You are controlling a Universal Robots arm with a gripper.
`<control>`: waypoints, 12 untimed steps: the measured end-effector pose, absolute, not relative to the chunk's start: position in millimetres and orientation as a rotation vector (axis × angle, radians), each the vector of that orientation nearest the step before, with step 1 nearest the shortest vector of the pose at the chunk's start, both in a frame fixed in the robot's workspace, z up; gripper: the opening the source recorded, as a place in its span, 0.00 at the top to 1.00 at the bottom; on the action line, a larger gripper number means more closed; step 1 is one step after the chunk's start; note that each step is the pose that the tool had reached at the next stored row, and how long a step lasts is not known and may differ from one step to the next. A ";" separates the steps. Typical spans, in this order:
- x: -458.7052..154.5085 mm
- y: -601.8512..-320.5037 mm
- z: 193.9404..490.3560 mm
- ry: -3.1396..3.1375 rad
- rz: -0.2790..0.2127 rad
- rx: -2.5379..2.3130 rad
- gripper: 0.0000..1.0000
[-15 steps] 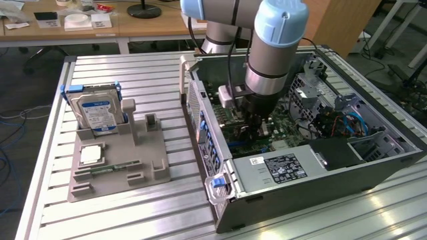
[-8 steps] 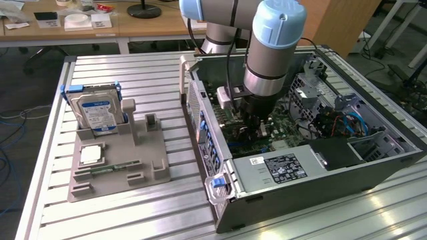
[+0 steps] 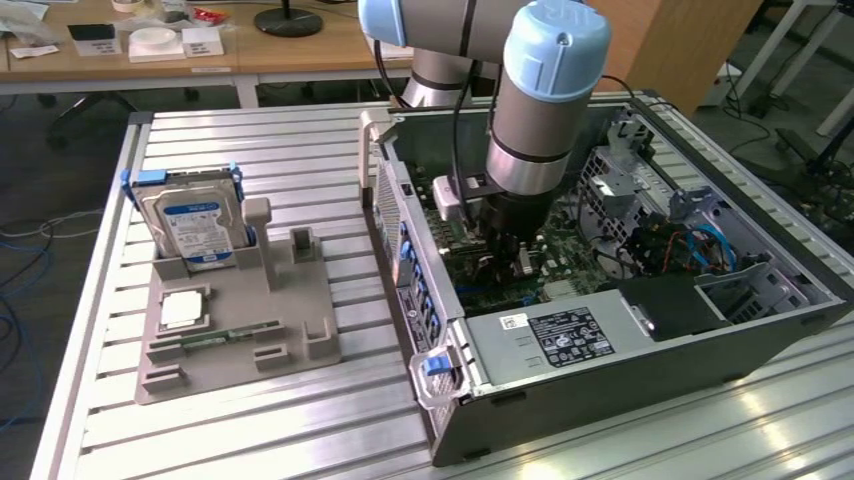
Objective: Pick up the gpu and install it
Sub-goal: 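Insert the gpu into the slot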
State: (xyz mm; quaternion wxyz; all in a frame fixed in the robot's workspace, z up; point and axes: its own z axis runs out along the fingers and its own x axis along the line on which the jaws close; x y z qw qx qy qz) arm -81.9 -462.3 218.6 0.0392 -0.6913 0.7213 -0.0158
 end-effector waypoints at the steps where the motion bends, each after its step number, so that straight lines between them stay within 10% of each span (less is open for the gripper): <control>1: -81.9 -462.3 218.6 2.211 -0.048 -2.119 0.72; 12: -84.2 -462.1 210.0 2.211 -0.049 -2.119 0.72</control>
